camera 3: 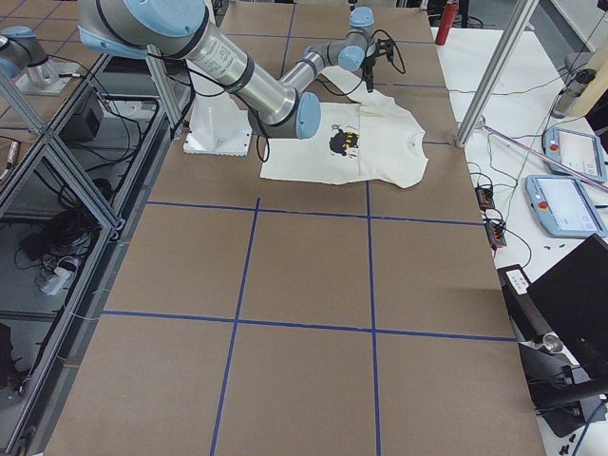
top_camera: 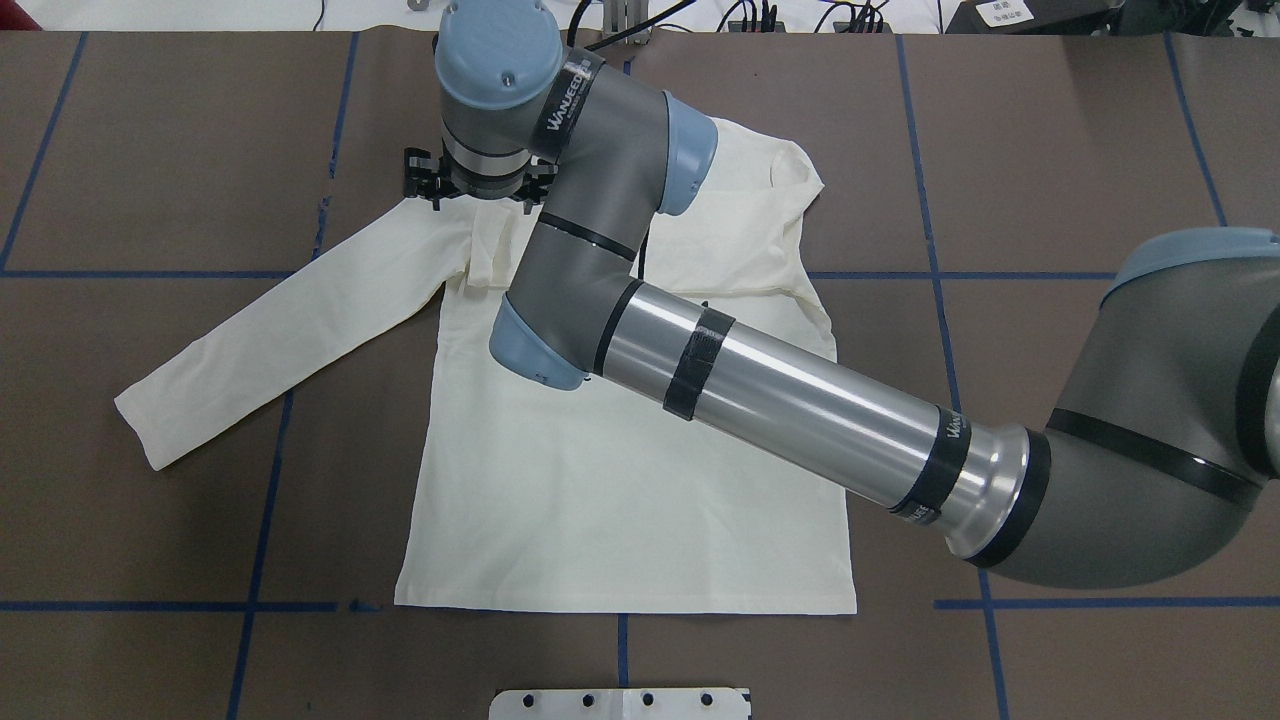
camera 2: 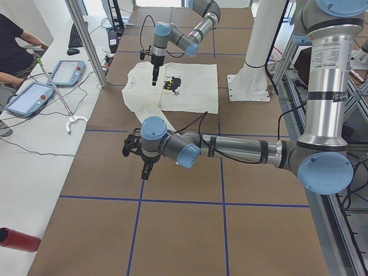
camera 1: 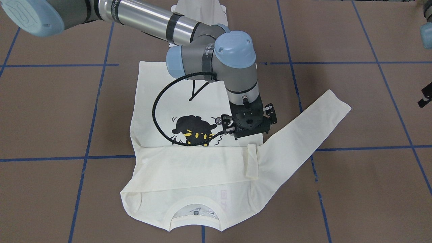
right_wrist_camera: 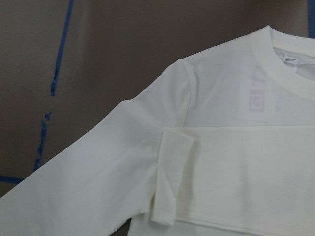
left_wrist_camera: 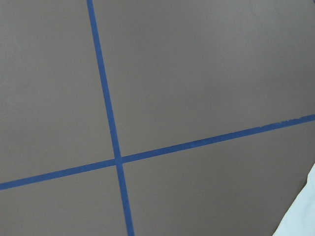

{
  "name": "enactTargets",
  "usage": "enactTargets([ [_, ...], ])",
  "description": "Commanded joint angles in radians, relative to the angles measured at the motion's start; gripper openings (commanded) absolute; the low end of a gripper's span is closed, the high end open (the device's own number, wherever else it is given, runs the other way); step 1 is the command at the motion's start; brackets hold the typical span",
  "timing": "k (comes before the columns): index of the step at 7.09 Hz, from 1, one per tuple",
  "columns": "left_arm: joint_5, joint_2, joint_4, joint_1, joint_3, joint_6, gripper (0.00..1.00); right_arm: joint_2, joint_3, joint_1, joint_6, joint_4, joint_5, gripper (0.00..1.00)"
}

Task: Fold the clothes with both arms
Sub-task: 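Release the sleeve and raise the right gripper away while left gripper approaches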

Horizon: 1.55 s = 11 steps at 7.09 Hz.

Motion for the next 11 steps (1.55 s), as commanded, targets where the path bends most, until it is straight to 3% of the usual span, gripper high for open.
enactTargets([
  [1, 0.048, 0.062, -0.226, 0.13, -0.025, -0.369, 0.99, -0.133, 0.176, 0.134, -0.116, -0.244, 0.131, 1.0],
  [3, 0.251, 0.171, -0.31, 0.361, -0.179, -0.796, 0.99, -0.369, 0.402, 0.26, -0.381, -0.375, 0.181, 1.0],
  [5, 0.513, 0.18, -0.298, 0.64, -0.201, -1.151, 0.99, -0.573, 0.488, 0.418, -0.639, -0.38, 0.277, 1.0],
  [6, 0.584, 0.183, -0.246, 0.708, -0.201, -1.186, 0.99, -0.65, 0.501, 0.493, -0.784, -0.38, 0.323, 1.0],
  [11, 0.647, 0.183, -0.225, 0.726, -0.148, -1.154, 0.98, -0.734, 0.516, 0.547, -0.858, -0.374, 0.379, 1.0],
])
